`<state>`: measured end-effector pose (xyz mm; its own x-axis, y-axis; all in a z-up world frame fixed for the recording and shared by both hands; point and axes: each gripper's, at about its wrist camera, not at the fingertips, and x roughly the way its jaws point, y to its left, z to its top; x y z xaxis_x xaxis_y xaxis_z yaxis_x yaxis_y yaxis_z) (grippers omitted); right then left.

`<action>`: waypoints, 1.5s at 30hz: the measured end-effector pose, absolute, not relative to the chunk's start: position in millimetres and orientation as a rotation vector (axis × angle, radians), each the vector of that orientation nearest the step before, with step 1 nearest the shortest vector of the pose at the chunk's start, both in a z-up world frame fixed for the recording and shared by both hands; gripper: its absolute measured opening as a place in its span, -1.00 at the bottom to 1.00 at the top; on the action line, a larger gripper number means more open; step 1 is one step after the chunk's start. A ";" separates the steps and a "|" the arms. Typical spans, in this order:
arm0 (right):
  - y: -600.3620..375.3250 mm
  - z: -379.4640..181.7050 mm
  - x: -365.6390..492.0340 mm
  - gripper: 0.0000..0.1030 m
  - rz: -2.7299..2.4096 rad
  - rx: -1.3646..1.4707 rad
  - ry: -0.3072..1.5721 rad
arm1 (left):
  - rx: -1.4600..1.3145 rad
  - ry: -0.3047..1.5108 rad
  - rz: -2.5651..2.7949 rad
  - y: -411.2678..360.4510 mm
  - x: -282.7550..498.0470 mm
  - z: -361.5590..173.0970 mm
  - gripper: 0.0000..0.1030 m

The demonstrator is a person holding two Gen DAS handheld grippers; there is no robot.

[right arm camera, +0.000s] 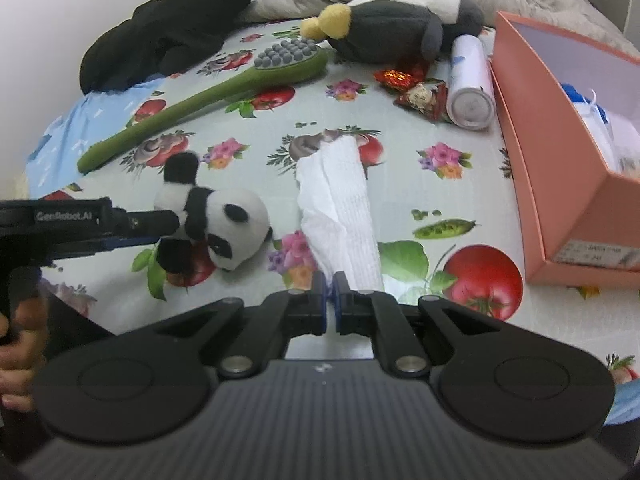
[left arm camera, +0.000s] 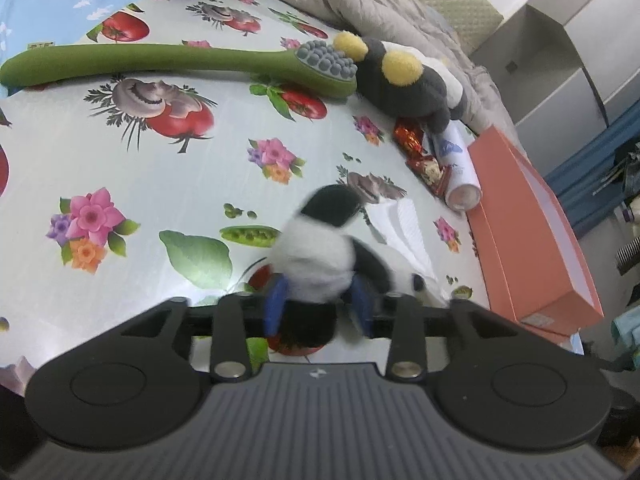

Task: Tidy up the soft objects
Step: 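Lift the panda plush with the left gripper while the right gripper lifts the white wipe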

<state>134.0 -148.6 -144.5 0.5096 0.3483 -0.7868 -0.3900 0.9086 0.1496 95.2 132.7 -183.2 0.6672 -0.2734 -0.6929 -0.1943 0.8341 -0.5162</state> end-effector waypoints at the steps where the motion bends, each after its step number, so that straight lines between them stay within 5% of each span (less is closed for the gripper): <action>1: -149.5 -144.7 133.7 -0.73 0.440 -0.044 0.935 | -0.604 0.849 -0.057 133.4 94.1 -182.8 0.20; 5: -151.4 -142.7 136.5 -0.02 0.434 -0.019 0.910 | -0.574 0.854 -0.072 133.5 93.6 -180.8 0.52; 15: -136.3 -165.3 166.9 0.09 0.424 -0.039 0.848 | -0.453 0.892 -0.126 122.4 102.4 -174.0 0.85; 24: -116.6 -187.5 174.4 -0.06 0.458 -0.129 0.842 | -0.387 0.922 -0.126 108.5 114.1 -173.6 0.93; 32: -123.9 -190.1 170.9 -0.74 0.418 -0.174 0.821 | -0.315 0.938 -0.083 95.4 123.6 -172.8 0.94; 45: -152.6 -185.6 150.4 -0.79 0.334 -0.124 0.823 | -0.150 0.939 -0.022 72.3 134.7 -173.0 0.95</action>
